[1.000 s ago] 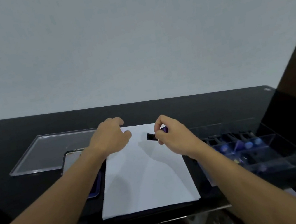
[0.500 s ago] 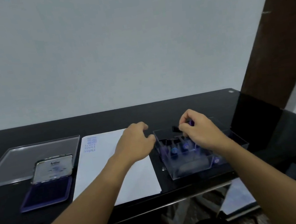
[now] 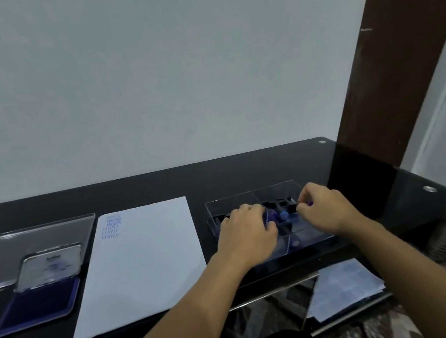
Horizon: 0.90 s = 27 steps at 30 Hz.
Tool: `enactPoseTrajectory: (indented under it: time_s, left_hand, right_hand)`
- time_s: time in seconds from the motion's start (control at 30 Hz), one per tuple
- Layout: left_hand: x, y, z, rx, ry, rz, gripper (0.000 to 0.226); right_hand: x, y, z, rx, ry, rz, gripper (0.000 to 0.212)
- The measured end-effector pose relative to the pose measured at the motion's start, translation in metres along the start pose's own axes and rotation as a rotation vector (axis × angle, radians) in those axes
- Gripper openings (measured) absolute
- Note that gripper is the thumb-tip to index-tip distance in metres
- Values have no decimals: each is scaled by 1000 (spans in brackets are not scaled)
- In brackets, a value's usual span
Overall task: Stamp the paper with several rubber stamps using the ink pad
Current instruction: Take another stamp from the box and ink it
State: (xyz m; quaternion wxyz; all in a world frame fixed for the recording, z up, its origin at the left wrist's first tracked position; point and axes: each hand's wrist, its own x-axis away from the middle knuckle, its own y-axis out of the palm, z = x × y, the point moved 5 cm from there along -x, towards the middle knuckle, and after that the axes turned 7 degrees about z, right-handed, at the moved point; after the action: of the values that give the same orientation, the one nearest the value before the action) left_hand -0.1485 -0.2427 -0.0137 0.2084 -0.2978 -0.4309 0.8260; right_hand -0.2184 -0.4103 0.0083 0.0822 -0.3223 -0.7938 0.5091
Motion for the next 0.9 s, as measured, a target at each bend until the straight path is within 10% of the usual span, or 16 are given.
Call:
enactPoseTrajectory:
  time_s: [0.9]
  left_hand:
    - [9,12,-10,-33,86,128,35]
  right_hand:
    - [9,19,9,226,10,-104,14]
